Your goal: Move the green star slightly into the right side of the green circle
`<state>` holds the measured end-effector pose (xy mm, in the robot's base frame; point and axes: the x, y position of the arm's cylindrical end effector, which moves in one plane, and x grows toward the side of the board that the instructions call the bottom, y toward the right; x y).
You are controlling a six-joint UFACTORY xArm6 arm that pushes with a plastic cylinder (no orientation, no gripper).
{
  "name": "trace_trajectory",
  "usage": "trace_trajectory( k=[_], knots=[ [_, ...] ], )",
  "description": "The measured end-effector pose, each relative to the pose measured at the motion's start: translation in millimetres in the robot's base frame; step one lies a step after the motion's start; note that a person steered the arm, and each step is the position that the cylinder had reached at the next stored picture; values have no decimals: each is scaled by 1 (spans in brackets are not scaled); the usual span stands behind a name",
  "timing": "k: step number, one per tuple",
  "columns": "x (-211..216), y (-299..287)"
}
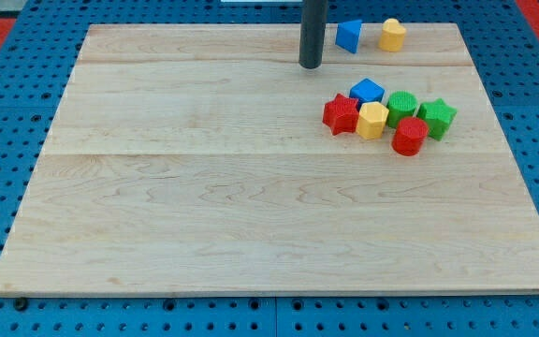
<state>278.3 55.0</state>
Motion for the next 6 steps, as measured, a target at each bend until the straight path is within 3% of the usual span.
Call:
trace_trajectory(
  k=[4,6],
  knots=[
    [0,-15],
    [12,55]
  ],
)
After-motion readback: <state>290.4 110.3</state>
